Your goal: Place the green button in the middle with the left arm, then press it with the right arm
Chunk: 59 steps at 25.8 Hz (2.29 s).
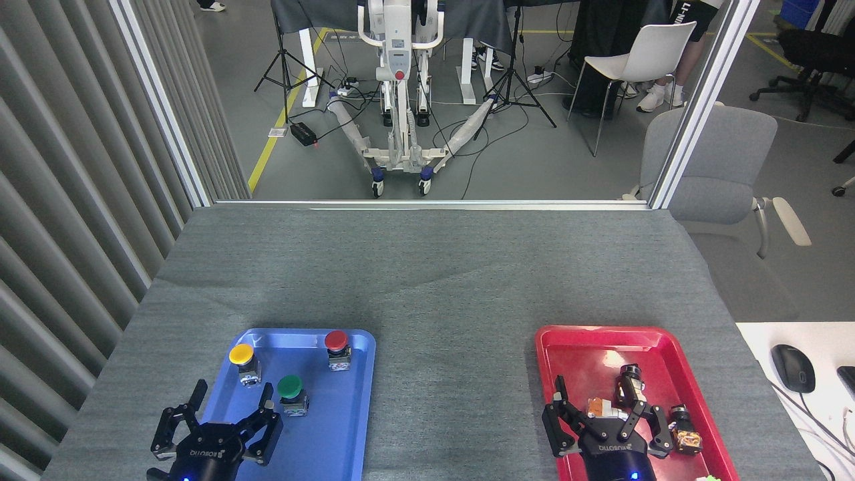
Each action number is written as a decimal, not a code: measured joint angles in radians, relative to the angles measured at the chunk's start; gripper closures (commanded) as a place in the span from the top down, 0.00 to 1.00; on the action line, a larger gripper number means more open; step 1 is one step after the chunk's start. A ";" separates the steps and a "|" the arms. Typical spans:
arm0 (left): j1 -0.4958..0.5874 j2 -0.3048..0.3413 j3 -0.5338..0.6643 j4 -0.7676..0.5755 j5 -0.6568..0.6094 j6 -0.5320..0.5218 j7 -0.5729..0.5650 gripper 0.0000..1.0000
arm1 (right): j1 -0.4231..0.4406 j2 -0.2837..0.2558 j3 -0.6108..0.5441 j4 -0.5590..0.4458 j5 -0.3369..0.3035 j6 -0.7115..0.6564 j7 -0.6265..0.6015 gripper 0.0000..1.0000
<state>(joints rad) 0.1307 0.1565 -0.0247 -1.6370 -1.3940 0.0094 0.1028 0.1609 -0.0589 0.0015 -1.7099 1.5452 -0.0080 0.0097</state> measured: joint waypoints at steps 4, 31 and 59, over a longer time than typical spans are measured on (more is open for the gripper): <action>0.004 0.002 0.000 -0.001 0.015 0.011 0.000 0.99 | 0.003 -0.003 0.000 -0.002 0.001 -0.009 0.003 0.99; 0.009 0.004 -0.018 0.036 0.033 -0.049 0.005 0.99 | 0.000 -0.007 -0.006 -0.001 0.007 -0.054 -0.011 0.99; -0.103 -0.070 -0.124 0.310 0.022 -0.018 0.013 0.99 | 0.005 0.004 -0.031 -0.001 0.047 -0.108 -0.030 0.99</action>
<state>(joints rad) 0.0275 0.0864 -0.1490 -1.3269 -1.3725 -0.0090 0.1156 0.1656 -0.0550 -0.0296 -1.7104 1.5922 -0.1157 -0.0200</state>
